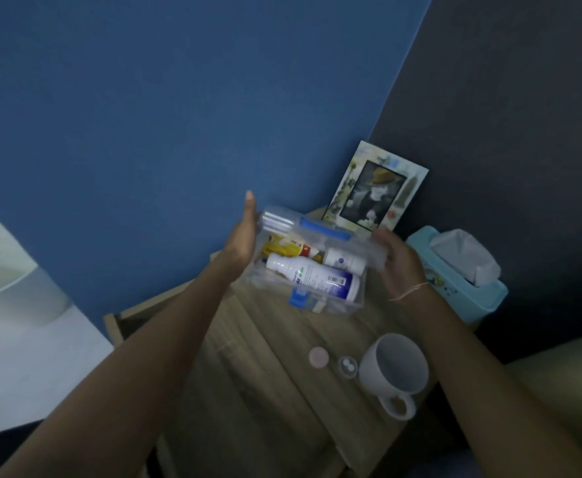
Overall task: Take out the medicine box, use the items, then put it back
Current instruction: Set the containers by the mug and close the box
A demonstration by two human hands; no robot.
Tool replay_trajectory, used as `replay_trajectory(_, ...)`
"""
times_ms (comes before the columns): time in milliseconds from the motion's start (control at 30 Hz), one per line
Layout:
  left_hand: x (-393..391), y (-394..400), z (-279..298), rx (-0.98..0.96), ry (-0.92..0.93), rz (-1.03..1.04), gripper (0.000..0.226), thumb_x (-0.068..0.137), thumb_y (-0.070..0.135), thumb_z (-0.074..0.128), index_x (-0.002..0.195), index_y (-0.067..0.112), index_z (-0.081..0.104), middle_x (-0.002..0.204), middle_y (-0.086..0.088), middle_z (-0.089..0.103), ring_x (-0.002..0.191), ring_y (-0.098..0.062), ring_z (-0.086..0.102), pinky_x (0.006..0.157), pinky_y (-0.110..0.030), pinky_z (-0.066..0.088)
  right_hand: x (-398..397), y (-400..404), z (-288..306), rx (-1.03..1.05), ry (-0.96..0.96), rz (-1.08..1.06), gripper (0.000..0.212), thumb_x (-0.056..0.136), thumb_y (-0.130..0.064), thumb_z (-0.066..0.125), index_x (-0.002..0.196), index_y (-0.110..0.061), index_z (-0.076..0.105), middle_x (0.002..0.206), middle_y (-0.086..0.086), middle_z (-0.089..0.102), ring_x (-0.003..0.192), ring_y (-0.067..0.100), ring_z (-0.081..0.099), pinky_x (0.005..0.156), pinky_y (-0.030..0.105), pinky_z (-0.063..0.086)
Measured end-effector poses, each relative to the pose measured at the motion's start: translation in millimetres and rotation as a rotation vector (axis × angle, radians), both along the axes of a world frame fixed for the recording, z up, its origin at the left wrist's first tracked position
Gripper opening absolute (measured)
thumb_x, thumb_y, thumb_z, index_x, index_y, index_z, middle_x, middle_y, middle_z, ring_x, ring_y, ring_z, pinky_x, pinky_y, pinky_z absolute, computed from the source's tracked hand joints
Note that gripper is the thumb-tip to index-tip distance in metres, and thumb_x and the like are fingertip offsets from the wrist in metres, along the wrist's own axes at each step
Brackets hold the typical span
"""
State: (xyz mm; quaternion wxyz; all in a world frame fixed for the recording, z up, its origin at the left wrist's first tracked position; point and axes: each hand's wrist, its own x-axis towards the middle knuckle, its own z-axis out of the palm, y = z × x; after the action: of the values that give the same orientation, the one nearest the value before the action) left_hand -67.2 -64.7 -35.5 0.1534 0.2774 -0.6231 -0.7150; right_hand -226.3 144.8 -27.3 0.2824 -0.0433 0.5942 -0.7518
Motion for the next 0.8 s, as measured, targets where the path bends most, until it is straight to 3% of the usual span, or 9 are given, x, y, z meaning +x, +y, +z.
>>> replay_trajectory(67,8,3,-4,-0.040,-0.038,-0.020,0.089,0.079,0.081,0.012,0.136,0.025,0.049,0.142,-0.001,0.051,0.132,-0.017,0.045,0.117,-0.041,0.026,5,3,-7,0.170,0.152,0.047,0.013,0.083,-0.023,0.068,0.096,-0.018,0.071,0.096,0.001,0.071,0.091,0.020,0.065,0.086,0.039,0.053)
replay_trajectory(167,16,11,-12,-0.205,-0.087,0.029,0.078,0.082,0.077,0.025,0.137,0.027,0.047,0.144,0.004,0.047,0.133,-0.011,0.039,0.111,-0.030,0.026,15,8,-12,0.385,0.318,0.170,0.071,0.073,-0.029,0.078,0.136,-0.014,0.048,0.132,-0.001,0.052,0.120,0.017,0.050,0.107,0.042,0.040)
replay_trajectory(300,24,14,-21,-0.334,-0.069,-0.005,0.052,0.088,0.059,0.047,0.131,0.030,0.053,0.131,0.010,0.057,0.124,-0.011,0.049,0.102,-0.028,0.036,24,11,-10,0.596,0.540,0.333,0.104,0.064,-0.051,0.081,0.148,-0.023,0.027,0.149,-0.012,0.028,0.134,0.005,0.028,0.108,0.028,0.029)
replay_trajectory(500,33,20,-31,-0.407,-0.089,-0.020,0.046,0.092,0.047,0.050,0.134,0.026,0.050,0.132,0.003,0.058,0.122,-0.013,0.051,0.099,-0.024,0.035,32,12,-15,0.791,0.714,0.453,0.115,0.066,-0.043,0.083,0.152,-0.017,0.011,0.161,-0.003,-0.007,0.147,0.011,0.001,0.110,0.022,0.010)
replay_trajectory(700,35,26,-35,-0.378,-0.086,0.031,0.044,0.092,0.051,0.048,0.129,0.029,0.054,0.112,0.010,0.063,0.107,-0.010,0.058,0.085,-0.021,0.040,34,12,-20,0.873,0.808,0.469,0.120,0.064,-0.045,0.083,0.152,-0.017,0.005,0.161,-0.001,-0.012,0.147,0.013,-0.004,0.106,0.020,0.006)
replay_trajectory(800,35,32,-38,-0.402,-0.099,0.071,0.045,0.093,0.050,0.046,0.132,0.027,0.051,0.118,0.005,0.063,0.110,-0.013,0.057,0.091,-0.026,0.041,36,13,-21,0.853,0.809,0.461,0.120,0.064,-0.042,0.084,0.152,-0.017,0.006,0.161,0.000,-0.011,0.148,0.014,-0.003,0.110,0.023,0.007)
